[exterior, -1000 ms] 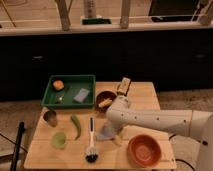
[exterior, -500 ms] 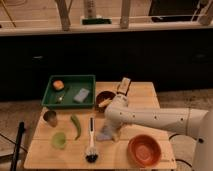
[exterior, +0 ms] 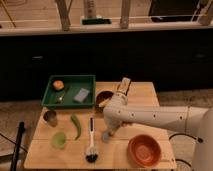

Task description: Place towel in plastic cup

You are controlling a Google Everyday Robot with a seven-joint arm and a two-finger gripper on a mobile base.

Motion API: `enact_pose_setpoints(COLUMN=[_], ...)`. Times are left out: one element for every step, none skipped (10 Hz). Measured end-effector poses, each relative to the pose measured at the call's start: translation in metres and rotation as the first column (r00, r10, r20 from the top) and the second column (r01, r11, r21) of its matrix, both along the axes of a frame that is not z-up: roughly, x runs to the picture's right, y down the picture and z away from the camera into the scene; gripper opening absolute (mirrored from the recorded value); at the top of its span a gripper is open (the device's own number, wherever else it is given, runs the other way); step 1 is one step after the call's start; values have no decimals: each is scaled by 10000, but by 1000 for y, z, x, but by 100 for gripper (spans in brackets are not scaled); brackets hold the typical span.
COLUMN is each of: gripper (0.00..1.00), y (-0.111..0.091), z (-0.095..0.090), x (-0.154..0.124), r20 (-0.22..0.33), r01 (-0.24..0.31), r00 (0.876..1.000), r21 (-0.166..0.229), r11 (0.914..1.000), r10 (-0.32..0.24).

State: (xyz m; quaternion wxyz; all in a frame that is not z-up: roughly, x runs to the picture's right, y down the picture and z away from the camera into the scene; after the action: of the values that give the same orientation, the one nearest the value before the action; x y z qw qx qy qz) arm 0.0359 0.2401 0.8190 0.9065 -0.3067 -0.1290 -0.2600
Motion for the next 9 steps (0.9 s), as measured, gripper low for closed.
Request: enact_pose_setpoints(gripper=[0,0,0,0,0,0,0,0,0], y=[-2,-5,-7,-11,-14,-20,-23,-26,-31], z=[-2,-6,-9,-12,-17,-24,-29,-33,-41], x=[-1,-2,-3,-4,-6,-10,-13,-18,-26], r20=[24,74,120,184,274,403,535,699,997], r01=[37,107,151,206,279,405,518,629,841], r00=[10000,9999,9998,9996,9992,9983,9972,9955,9912], r21=[-5,14,43,80,121,182,220,263,300], r11=[10000,9999,9999,9998,9995,9990,9984,9977,9960], r10=[-37,-107,-151,-208,-282,-412,-529,-646,-867])
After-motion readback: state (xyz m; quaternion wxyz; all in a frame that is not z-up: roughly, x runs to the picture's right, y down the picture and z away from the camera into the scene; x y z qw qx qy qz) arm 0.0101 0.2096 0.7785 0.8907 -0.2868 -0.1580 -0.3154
